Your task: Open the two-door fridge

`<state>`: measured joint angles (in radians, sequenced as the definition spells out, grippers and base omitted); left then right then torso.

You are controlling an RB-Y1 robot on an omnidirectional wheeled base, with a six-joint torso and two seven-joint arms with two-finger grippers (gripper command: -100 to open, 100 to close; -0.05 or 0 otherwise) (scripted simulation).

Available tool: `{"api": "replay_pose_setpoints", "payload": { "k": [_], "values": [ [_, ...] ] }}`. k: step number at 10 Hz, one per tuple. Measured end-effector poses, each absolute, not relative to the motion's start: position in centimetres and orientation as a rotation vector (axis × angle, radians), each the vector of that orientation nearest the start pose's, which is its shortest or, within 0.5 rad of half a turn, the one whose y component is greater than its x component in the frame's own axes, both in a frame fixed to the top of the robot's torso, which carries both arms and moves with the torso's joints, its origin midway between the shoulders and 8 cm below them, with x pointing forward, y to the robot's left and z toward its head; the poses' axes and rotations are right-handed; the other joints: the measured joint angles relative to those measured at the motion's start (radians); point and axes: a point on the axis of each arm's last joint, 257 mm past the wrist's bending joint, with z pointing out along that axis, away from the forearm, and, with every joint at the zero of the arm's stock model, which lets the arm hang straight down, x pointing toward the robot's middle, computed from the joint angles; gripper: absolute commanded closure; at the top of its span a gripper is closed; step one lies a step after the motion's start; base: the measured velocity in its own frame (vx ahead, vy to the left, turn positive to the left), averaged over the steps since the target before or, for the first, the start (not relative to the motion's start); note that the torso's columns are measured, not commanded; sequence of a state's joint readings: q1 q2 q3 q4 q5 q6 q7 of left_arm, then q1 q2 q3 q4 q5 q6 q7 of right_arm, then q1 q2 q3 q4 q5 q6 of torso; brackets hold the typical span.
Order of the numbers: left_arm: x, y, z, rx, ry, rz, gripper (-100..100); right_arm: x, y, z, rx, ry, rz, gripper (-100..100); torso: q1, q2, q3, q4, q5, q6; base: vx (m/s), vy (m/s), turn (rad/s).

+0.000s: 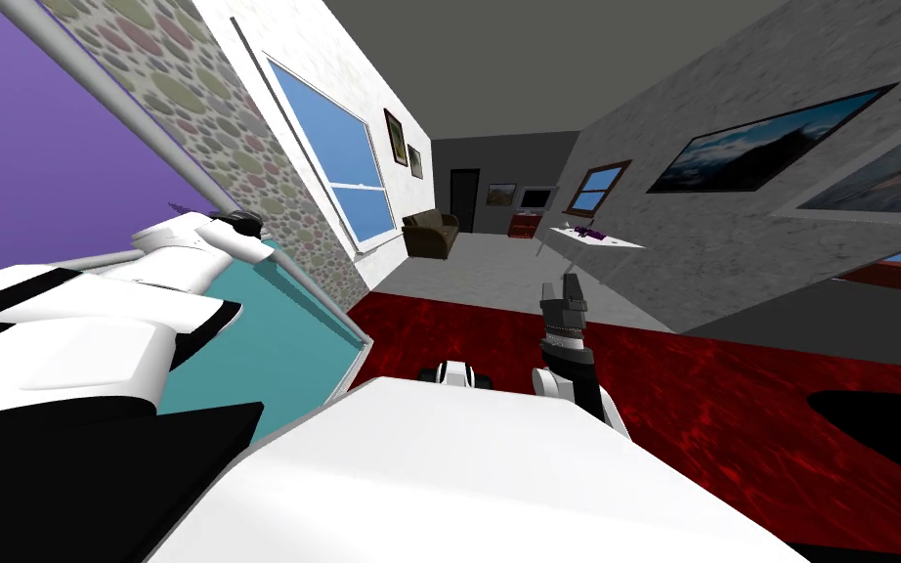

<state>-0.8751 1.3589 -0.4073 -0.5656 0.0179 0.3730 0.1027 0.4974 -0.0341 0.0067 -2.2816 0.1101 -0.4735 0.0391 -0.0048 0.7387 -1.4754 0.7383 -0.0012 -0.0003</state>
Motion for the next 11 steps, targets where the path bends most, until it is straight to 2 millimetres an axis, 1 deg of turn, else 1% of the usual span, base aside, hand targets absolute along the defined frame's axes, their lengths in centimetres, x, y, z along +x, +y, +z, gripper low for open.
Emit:
{"api": "replay_pose_setpoints", "payload": {
  "k": [2,3,4,5,6,7,8,10,11],
  "values": [
    [46.6,85.1,12.8,-1.056,1.142,0.391,-100,35.1,-26.1,1.9,0.566,0.727,1.198,0,0.004,-0.002,-0.001,-0.001,0.001,0.0,0.018,0.131,-0.094],
    [46.6,85.1,12.8,-1.057,1.143,0.393,-100,35.1,-26.1,1.9,0.566,0.727,1.198,0,0.001,-0.001,-0.001,0.0,0.0,0.0,0.031,0.112,-0.04],
    [46.5,85.1,12.9,-1.061,1.142,0.394,-100,35.1,-26.1,1.9,0.566,0.727,1.198,0,0.004,-0.001,-0.001,0.0,0.0,0.0,0.02,0.073,-0.02],
    [46.5,85.1,12.9,-1.062,1.141,0.395,100,35.1,-26.1,1.9,0.566,0.727,1.198,0,0.003,0.0,0.0,0.0,0.001,0.0,-0.002,0.004,0.033],
    [46.3,85.2,12.7,-1.066,1.143,0.399,100,35.1,-26.1,1.9,0.566,0.727,1.199,0,0.001,-0.001,-0.001,0.0,-0.002,0.003,-0.118,-0.034,-0.066],
    [46.6,85.0,12.7,-1.06,1.147,0.396,100,35.1,-26.1,1.9,0.566,0.727,1.199,0,0.0,0.002,0.001,0.0,0.0,0.005,-0.268,-0.121,-0.135],
    [47.4,84.2,13.0,-1.048,1.154,0.38,100,35.1,-26.1,1.9,0.566,0.727,1.199,0,-0.002,0.005,0.003,0.0,0.001,0.008,-0.262,-0.117,-0.122],
    [48.9,83.1,12.5,-1.033,1.173,0.356,100,35.1,-26.1,1.9,0.566,0.727,1.199,0,0.004,0.002,0.001,0.002,-0.001,0.001,-0.265,-0.118,-0.13],
    [49.8,82.3,12.7,-1.016,1.181,0.338,100,35.1,-26.1,1.9,0.566,0.727,1.199,0,0.0,0.002,0.002,0.001,0.001,0.002,-0.295,-0.154,-0.121]
  ]
}}
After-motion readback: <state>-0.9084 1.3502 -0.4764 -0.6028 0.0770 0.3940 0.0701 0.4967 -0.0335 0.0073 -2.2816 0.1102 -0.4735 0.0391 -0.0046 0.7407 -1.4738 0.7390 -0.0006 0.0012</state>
